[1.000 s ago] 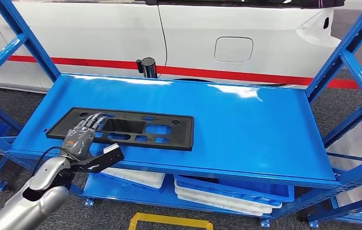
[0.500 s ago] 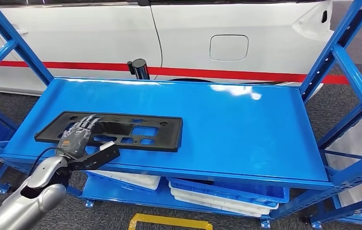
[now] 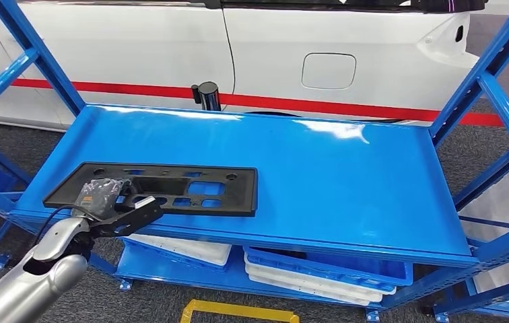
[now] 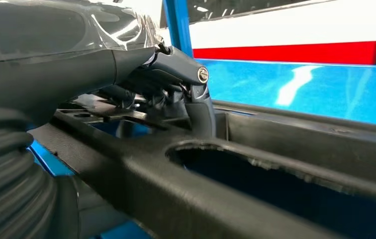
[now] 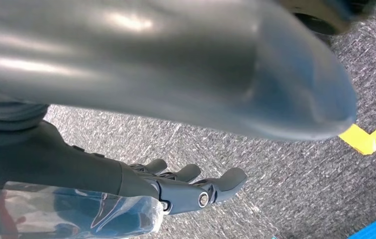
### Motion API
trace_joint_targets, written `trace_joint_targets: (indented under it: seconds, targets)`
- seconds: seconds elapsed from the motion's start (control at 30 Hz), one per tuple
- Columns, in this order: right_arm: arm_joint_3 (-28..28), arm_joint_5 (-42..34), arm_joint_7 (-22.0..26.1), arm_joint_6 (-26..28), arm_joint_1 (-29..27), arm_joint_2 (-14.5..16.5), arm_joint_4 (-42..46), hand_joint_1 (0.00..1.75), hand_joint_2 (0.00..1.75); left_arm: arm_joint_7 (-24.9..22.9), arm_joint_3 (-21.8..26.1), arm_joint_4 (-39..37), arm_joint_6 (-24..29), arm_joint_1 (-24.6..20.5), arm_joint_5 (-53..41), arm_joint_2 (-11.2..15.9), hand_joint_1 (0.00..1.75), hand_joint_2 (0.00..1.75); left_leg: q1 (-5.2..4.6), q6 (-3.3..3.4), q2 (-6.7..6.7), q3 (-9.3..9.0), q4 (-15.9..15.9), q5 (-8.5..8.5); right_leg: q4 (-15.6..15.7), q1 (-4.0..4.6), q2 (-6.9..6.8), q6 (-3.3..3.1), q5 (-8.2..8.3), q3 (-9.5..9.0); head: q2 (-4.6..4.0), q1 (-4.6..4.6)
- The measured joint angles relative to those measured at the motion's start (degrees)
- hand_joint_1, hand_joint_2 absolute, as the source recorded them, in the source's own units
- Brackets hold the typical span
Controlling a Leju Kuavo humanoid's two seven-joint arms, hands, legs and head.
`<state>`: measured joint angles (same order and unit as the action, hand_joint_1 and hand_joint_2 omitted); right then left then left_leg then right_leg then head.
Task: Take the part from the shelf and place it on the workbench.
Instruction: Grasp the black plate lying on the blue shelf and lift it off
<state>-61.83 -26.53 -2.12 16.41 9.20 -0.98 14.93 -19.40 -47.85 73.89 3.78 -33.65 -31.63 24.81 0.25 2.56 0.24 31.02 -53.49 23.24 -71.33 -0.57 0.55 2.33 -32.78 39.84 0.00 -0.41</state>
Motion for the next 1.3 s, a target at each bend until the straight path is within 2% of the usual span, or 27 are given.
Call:
trace_joint_targets:
  seconds: [0.03,0.07,0.13,0.2,0.23,0.3,0.37,0.4,0.47,0.5,0.53,0.57,0.6,0.67,0.7,0.73,0.83,0.87,0.93,1.0,1.03,1.07,1.1,1.17,1.2,1.23,1.3]
  targets:
    - [0.0,0.0,0.0,0.0,-0.1,0.0,0.0,0.0,0.0,0.0,-0.1,-0.1,0.0,0.0,0.0,0.0,1.75,1.75,0.01,-0.01,-0.01,-0.01,0.0,0.02,-1.6,-0.05,-0.01,0.1,-0.12,0.81,0.0,0.01]
    - [0.0,0.0,0.0,0.0,-0.1,-0.1,0.0,0.0,0.0,0.1,-0.1,-0.2,-0.1,0.0,0.0,0.0,1.75,1.75,0.03,-0.04,-0.02,-0.07,-0.1,0.04,-0.8,-0.12,-0.02,0.16,0.92,0.45,0.0,0.02]
    - [0.0,0.0,0.0,0.0,-0.1,-0.2,0.0,0.0,0.0,0.1,-0.1,-0.3,-0.1,-0.1,0.0,0.0,1.75,1.75,0.12,-0.31,-0.09,-0.16,-0.3,0.23,6.9,-0.34,-0.06,0.27,4.8,-3.18,0.0,0.02]
    - [0.0,0.0,0.0,0.0,0.0,-0.3,0.0,0.0,0.0,0.2,-0.1,-0.5,-0.2,-0.2,0.0,0.0,1.75,1.75,-0.06,-0.85,-0.25,0.02,-0.8,0.61,13.6,-0.43,-0.02,0.0,7.21,-6.38,0.0,0.01]
    - [0.0,0.0,0.0,0.0,0.0,-0.3,0.0,0.0,0.0,0.3,-0.1,-0.6,-0.2,-0.2,0.0,0.0,1.75,1.75,-0.18,-1.12,-0.32,0.14,-1.0,0.72,14.9,-0.36,0.01,-0.25,7.43,-6.93,0.0,-0.02]
    - [0.0,0.0,0.0,0.0,0.0,-0.4,0.0,0.0,0.0,0.6,-0.1,-0.8,-0.2,-0.3,0.0,-0.1,1.75,1.75,-0.15,-1.48,-0.39,0.24,-1.0,0.72,14.9,-0.19,0.04,-0.93,7.5,-6.81,0.0,-0.05]
    - [0.0,0.0,0.0,0.0,0.0,-0.4,0.0,0.0,0.0,1.1,-0.2,-1.0,0.2,-0.2,0.2,-0.1,1.75,1.75,0.1,-1.97,-0.37,0.91,-2.4,1.77,15.0,-0.28,0.0,-1.55,7.73,-6.74,0.0,-0.09]
    - [0.0,0.0,0.1,0.1,0.0,-0.4,0.0,0.0,0.0,1.3,-0.2,-1.1,0.6,-0.2,0.3,-0.1,1.75,1.75,0.22,-2.29,-0.35,1.99,-4.8,3.22,15.0,-0.38,-0.01,-1.8,7.85,-6.66,0.0,-0.11]
    - [0.0,-0.1,0.1,0.2,0.0,-0.4,0.0,0.0,0.0,1.9,-0.2,-1.1,1.8,0.0,0.7,-0.1,1.75,1.75,0.39,-2.91,-0.32,5.63,-12.8,7.17,15.0,-0.4,0.01,-2.04,7.95,-6.43,0.0,-0.2]
    - [0.0,-0.1,0.1,0.2,-0.1,-0.4,0.0,0.0,0.0,2.0,-0.2,-1.1,2.4,0.2,0.9,-0.1,1.75,1.75,0.44,-3.09,-0.32,7.41,-16.6,8.61,15.0,-0.38,0.01,-2.07,7.97,-6.33,0.0,-0.21]
    - [0.0,-0.2,0.1,0.3,-0.2,-0.4,0.0,0.0,0.0,2.1,-0.2,-1.1,3.0,0.4,1.0,-0.1,1.75,1.75,0.46,-3.16,-0.32,8.43,-18.7,9.09,15.0,-0.38,0.02,-2.08,7.97,-6.29,0.0,-0.22]
    - [0.0,-0.3,0.1,0.3,-0.2,-0.5,0.0,0.0,0.0,2.1,-0.1,-1.1,3.5,0.4,1.0,-0.1,1.75,1.75,0.47,-3.12,-0.32,8.33,-18.6,8.47,15.0,-0.37,0.03,-2.08,7.97,-6.31,0.0,-0.22]
    - [0.0,-0.4,0.1,0.4,-0.3,-0.5,0.0,0.0,0.0,2.0,-0.1,-0.9,3.9,0.5,0.8,-0.1,1.75,1.75,0.47,-2.98,-0.32,6.98,-15.7,6.77,15.0,-0.37,0.06,-2.06,7.96,-6.38,0.0,-0.22]
    - [0.0,-0.5,0.1,0.6,-0.3,-0.5,0.0,0.0,0.0,1.4,0.1,0.0,4.5,0.3,0.0,-0.1,1.75,1.75,0.33,-2.49,-0.32,2.68,-6.8,2.86,15.0,-0.31,0.12,-1.96,7.95,-6.48,0.0,-0.23]
    - [0.0,-0.5,0.1,0.7,-0.3,-0.4,0.0,0.0,0.0,0.9,0.1,0.8,4.7,0.1,-0.5,-0.2,1.75,1.75,0.15,-2.23,-0.34,1.06,-3.3,1.64,15.0,-0.24,0.13,-1.8,7.97,-6.43,0.0,-0.22]
    - [0.0,-0.6,0.2,0.7,-0.3,-0.4,0.0,0.0,0.0,0.3,0.1,1.6,4.7,-0.1,-0.9,-0.2,1.75,1.75,-0.05,-2.01,-0.35,0.28,-1.5,1.19,15.0,-0.19,0.12,-1.6,8.0,-6.33,0.0,-0.22]
    - [0.0,-1.0,0.3,1.0,-0.5,-0.4,0.0,0.0,0.0,-1.5,0.3,4.6,4.5,-0.3,-0.5,-0.3,1.75,1.75,-0.2,-1.25,-0.31,0.21,-0.9,0.94,15.1,-0.21,0.08,-0.63,8.04,-6.17,0.0,-0.22]
    - [0.0,-1.1,0.3,1.1,-0.6,-0.4,0.0,0.0,0.0,-1.9,0.4,5.8,4.4,-0.4,0.2,-0.4,1.75,1.75,-0.07,-0.87,-0.27,0.13,-0.6,0.74,14.4,-0.19,0.05,-0.34,7.43,-5.89,0.0,-0.19]
    - [0.1,-1.3,0.5,1.3,-0.6,-0.5,0.0,0.0,0.0,-2.0,0.5,8.1,4.1,-0.8,2.2,-0.8,1.75,1.75,0.13,-0.24,-0.18,-0.06,-0.2,0.45,9.4,-0.13,-0.01,-0.05,4.31,-3.75,0.0,-0.09]
    - [0.1,-1.6,0.8,1.5,-0.8,-0.5,0.0,0.0,0.0,-1.3,0.5,10.1,4.0,-0.9,5.0,-1.4,1.75,1.75,0.0,0.01,-0.16,-0.07,-0.2,0.47,1.1,-0.08,-0.03,0.05,0.53,0.02,0.0,0.0]
    - [0.1,-1.8,1.0,1.6,-1.0,-0.5,0.0,0.0,0.0,-0.8,0.4,11.2,3.9,-0.9,6.6,-1.7,1.75,1.75,-0.05,0.04,-0.17,-0.08,-0.3,0.49,-1.7,-0.09,-0.03,0.09,-0.25,1.39,0.0,0.01]
    - [0.1,-1.8,1.1,1.7,-1.1,-0.5,0.0,0.0,0.0,-0.4,0.4,12.3,3.8,-0.9,8.2,-2.0,1.75,1.75,-0.07,0.06,-0.2,-0.11,-0.3,0.53,-2.3,-0.1,-0.04,0.13,0.19,1.67,0.0,0.02]
    - [0.1,-2.0,1.2,1.7,-1.2,-0.5,0.0,0.0,0.0,0.0,0.4,13.4,3.7,-0.9,9.9,-2.4,1.75,1.75,-0.07,0.03,-0.24,-0.17,-0.3,0.59,-0.3,-0.13,-0.04,0.14,1.71,0.74,0.0,0.02]
    - [0.2,-2.2,1.3,1.9,-1.3,-0.5,0.0,0.0,0.0,0.3,0.4,15.5,3.5,-1.0,13.7,-3.0,1.75,1.75,-0.13,-0.27,-0.31,-0.26,-0.7,0.94,8.4,-0.23,-0.09,0.1,5.69,-3.53,0.0,0.03]
    - [0.2,-2.3,1.3,2.0,-1.3,-0.5,0.0,0.0,0.0,0.3,0.4,16.4,3.4,-1.0,15.6,-3.2,1.75,1.75,-0.23,-0.5,-0.32,-0.18,-1.0,1.18,11.9,-0.27,-0.08,-0.05,6.92,-5.19,0.0,0.02]
    - [0.2,-2.3,1.3,2.1,-1.3,-0.4,0.0,0.0,0.0,0.4,0.4,17.3,3.3,-1.1,17.3,-3.5,1.75,1.75,-0.36,-0.7,-0.32,-0.06,-1.2,1.38,14.0,-0.26,-0.06,-0.23,7.48,-6.16,0.0,0.0]
    - [0.2,-2.5,1.3,2.2,-1.6,-0.4,0.0,0.0,0.0,0.8,0.4,18.9,3.3,-1.2,21.1,-3.8,1.75,1.75,-0.48,-0.92,-0.32,0.16,-1.5,1.54,14.5,-0.13,0.03,-0.72,7.47,-6.19,0.0,-0.03]
